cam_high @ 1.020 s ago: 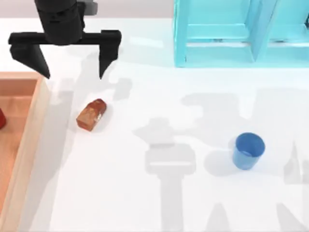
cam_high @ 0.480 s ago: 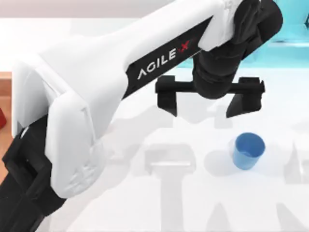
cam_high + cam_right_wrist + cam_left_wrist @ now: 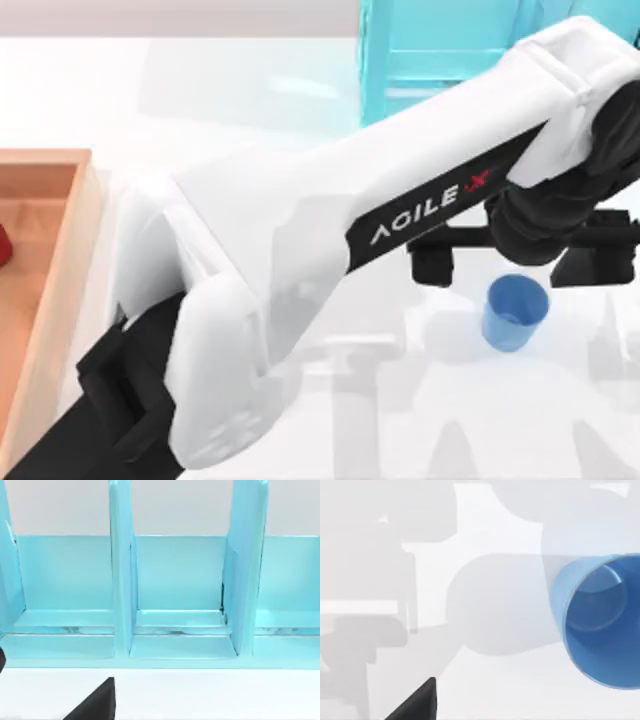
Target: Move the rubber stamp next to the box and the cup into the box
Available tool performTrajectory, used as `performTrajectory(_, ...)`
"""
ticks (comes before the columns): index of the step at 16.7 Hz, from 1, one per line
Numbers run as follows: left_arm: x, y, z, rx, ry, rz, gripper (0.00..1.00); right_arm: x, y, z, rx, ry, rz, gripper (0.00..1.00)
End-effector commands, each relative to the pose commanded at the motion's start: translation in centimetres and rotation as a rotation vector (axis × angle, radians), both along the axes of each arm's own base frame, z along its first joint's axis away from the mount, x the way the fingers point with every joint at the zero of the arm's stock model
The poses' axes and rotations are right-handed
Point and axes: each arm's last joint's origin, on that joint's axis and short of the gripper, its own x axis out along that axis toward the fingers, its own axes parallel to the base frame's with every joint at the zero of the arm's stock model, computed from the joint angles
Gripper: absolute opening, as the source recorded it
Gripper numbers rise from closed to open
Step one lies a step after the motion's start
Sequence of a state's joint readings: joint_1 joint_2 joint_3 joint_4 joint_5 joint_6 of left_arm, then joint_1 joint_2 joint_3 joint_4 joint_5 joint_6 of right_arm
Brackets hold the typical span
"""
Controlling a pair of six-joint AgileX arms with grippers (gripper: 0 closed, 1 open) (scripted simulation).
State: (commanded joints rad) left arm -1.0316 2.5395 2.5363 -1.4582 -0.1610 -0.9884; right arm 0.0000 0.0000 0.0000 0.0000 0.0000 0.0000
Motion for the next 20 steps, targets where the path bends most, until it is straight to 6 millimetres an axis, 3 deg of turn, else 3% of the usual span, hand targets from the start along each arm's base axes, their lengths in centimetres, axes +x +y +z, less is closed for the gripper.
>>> performTrajectory(4, 0.3, 0.0, -0.9, 0.001, 0.001, 0.000, 1.00, 0.0, 0.0, 0.0, 0.000, 0.000, 0.000, 1.00)
performTrajectory(11, 1.5, -0.1, -7.3, -0.002, -0.001, 0.000, 1.00, 0.0, 0.0, 0.0, 0.000, 0.000, 0.000, 1.00)
performTrajectory(16, 1.6, 0.0, -7.8, 0.000, 0.000, 0.000, 1.00, 0.0, 0.0, 0.0, 0.000, 0.000, 0.000, 1.00)
performTrajectory(20, 1.6, 0.0, -7.8, 0.000, 0.000, 0.000, 0.70, 0.0, 0.0, 0.0, 0.000, 0.000, 0.000, 1.00)
